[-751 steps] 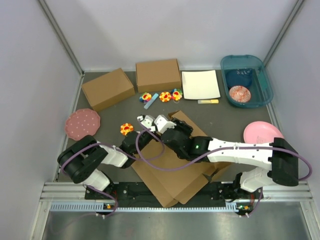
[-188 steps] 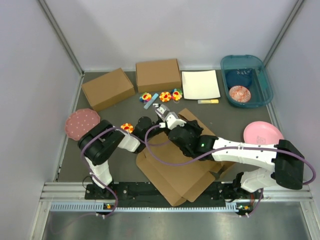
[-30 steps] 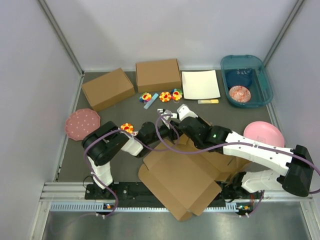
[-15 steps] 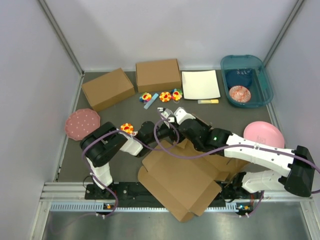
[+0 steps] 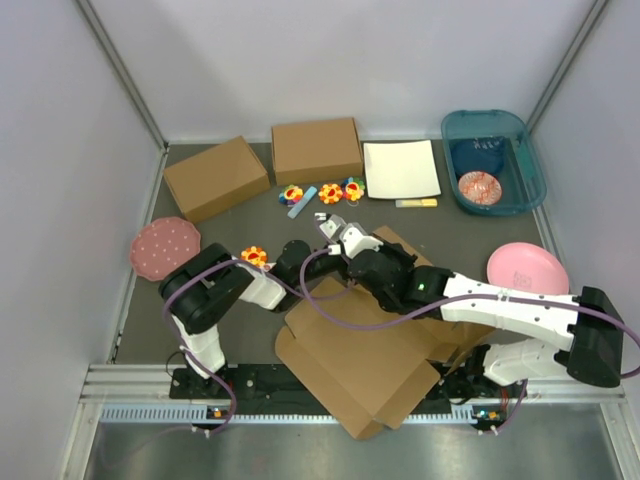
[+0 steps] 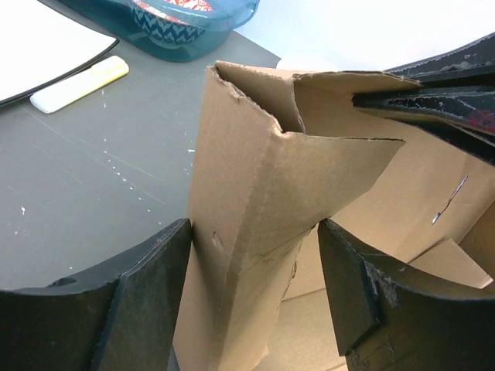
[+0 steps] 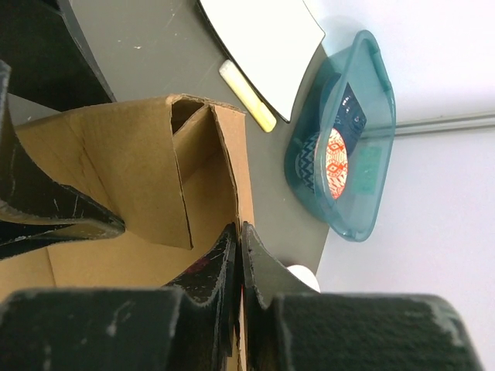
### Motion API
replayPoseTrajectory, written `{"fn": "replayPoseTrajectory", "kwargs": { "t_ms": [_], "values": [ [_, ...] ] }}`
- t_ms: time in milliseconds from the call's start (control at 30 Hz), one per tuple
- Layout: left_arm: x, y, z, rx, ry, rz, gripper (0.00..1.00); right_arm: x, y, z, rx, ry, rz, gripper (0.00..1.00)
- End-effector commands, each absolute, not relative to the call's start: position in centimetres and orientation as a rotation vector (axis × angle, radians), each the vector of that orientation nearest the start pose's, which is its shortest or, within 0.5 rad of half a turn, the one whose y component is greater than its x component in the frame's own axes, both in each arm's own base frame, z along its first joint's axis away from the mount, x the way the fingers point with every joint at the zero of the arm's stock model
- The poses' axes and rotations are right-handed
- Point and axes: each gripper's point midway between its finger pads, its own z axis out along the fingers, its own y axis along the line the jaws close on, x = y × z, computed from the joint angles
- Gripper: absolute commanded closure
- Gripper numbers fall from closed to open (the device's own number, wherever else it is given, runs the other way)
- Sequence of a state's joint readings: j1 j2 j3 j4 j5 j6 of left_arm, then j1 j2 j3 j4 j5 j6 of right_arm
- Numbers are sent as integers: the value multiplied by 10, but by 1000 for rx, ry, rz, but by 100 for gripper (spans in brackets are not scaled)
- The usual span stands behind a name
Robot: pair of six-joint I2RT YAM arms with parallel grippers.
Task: Fold the paper box
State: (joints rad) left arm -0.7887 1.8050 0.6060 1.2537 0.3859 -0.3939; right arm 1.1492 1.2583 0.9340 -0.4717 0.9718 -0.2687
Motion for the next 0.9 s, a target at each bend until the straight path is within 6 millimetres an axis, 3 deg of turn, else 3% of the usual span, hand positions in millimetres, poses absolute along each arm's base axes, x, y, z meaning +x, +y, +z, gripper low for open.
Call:
{"fn": "replayPoseTrajectory", "kwargs": {
  "t_ms": [0, 233, 400, 600, 867],
  "values": [
    [253, -369, 261, 585, 1011, -1266, 28, 245, 216, 215, -912, 1775, -403, 100],
    [240, -366, 265, 624, 997, -1306, 18, 244, 214, 221, -911, 1777, -398, 100],
    [237, -353, 269, 600, 1012, -1334, 10, 243, 208, 218, -913, 1778, -428, 100],
    [242, -347, 267, 584, 1029, -1333, 11, 241, 207, 209, -919, 1794, -423, 100],
    [243, -346, 247, 617, 1074, -1331, 22, 239, 206, 192, -940, 1819, -429, 100]
  ]
}}
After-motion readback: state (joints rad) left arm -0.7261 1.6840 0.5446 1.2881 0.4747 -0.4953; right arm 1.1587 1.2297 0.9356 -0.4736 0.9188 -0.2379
